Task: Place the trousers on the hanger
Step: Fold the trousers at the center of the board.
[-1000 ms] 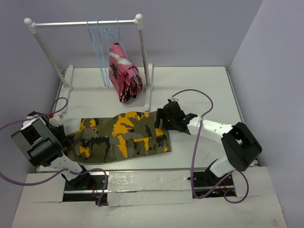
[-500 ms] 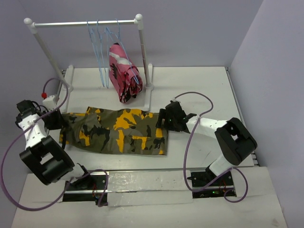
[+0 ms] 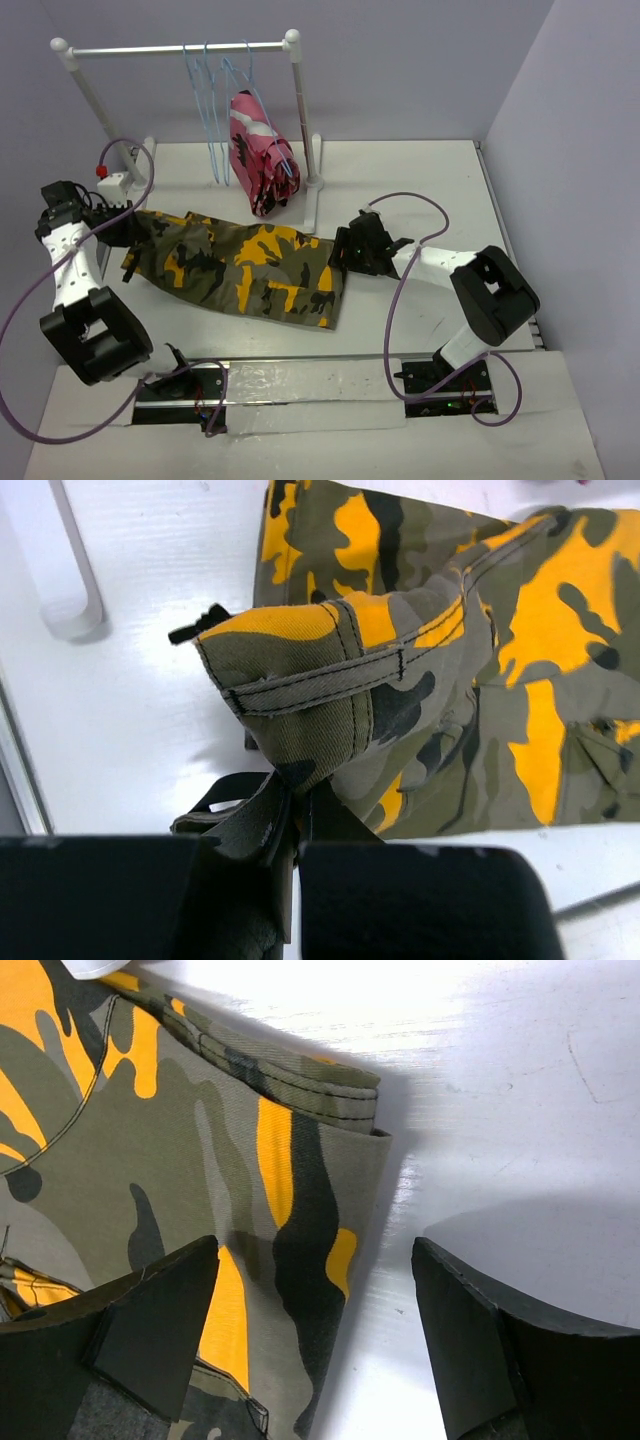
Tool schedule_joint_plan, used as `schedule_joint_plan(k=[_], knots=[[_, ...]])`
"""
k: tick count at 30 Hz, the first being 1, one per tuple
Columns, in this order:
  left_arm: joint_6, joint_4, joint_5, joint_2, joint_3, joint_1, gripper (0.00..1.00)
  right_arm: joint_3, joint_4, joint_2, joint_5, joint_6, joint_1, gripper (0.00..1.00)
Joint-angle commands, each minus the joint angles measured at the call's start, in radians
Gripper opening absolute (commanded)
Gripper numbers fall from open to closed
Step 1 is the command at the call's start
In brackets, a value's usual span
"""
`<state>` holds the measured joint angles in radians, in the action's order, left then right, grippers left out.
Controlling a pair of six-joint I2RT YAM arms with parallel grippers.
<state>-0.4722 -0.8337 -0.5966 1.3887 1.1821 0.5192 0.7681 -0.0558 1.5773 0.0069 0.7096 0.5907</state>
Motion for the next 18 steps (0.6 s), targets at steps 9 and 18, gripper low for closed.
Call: schedule_joint_plan(k=[9, 18], knots=[[0.183, 0.348, 0.276, 0.288, 0.021, -0.066, 0.13, -0.041, 0.029, -0.014, -0.120, 0.009, -0.005, 0.72], [0.241, 0.354, 0.402, 0.297, -0.042, -0.067, 0.50, 0.069, -0.034, 0.039, -0.045, -0.086, -0.034, 0.10]])
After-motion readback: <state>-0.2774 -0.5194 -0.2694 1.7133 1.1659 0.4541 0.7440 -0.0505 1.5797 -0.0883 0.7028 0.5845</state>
